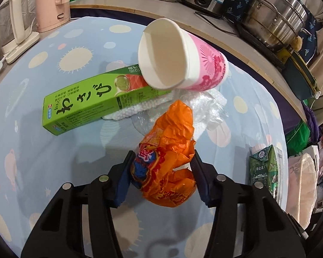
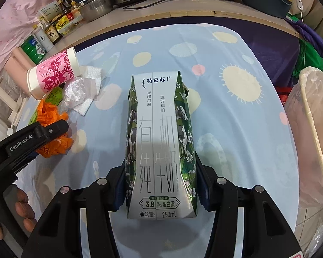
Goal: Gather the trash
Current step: 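Grasp the green milk carton with the right tool while the left tool grasps the orange bag, then carry the carton and bag over the bin and open both tools to drop them, then move both open tools back over the table toward the pink paper cup, then grasp the pink paper cup by its rim with the right tool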
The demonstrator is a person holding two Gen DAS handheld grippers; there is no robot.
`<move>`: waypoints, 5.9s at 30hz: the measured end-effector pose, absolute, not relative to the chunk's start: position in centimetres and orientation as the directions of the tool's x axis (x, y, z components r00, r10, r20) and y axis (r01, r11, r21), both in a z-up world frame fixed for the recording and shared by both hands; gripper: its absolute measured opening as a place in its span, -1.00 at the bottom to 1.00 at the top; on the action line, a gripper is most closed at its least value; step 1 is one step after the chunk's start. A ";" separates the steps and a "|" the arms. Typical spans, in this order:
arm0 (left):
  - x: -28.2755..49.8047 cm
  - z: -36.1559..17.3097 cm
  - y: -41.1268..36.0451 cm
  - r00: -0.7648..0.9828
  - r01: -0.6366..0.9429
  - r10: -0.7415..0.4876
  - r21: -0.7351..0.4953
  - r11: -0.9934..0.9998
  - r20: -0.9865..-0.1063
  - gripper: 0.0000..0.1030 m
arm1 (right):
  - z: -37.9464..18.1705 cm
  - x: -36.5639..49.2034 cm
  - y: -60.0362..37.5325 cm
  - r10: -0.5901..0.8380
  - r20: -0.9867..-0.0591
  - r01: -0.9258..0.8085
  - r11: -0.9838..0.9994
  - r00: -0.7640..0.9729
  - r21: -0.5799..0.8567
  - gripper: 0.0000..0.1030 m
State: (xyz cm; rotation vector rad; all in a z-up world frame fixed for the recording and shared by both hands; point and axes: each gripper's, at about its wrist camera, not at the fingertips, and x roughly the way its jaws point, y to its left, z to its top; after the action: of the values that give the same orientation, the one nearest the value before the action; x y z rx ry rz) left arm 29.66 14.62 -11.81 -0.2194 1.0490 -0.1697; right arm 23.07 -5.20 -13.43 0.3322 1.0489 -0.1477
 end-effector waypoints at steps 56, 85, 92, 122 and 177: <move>14.6 -3.6 -10.9 0.493 0.482 -0.311 -0.042 0.875 -0.812 -0.11 | -5.9 5.2 -30.7 -0.153 -0.676 0.567 0.690 0.720 0.449 -0.04; 13.7 -6.3 -21.4 0.411 0.620 -0.350 -0.023 0.784 -0.842 -0.10 | -9.3 3.4 -35.8 -0.194 -0.717 0.657 0.606 0.669 0.449 -0.04; 13.8 -6.6 -21.9 0.414 0.620 -0.341 -0.013 0.785 -0.844 0.02 | -9.5 3.6 -36.0 -0.191 -0.721 0.661 0.600 0.666 0.452 -0.02; 14.2 -5.1 -19.1 0.459 0.572 -0.346 -0.025 0.820 -0.818 0.57 | -6.7 4.5 -32.7 -0.206 -0.690 0.620 0.659 0.693 0.426 0.02; 24.7 -7.7 22.0 0.552 -0.167 0.018 -0.089 0.982 -0.834 0.75 | -5.2 25.1 0.3 0.156 -0.716 0.053 0.964 0.681 0.260 0.33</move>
State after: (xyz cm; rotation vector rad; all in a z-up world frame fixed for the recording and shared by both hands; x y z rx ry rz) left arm 24.67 22.00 -7.65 -0.1649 0.9810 0.1100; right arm 25.10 0.25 -5.21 0.2705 0.8224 0.0584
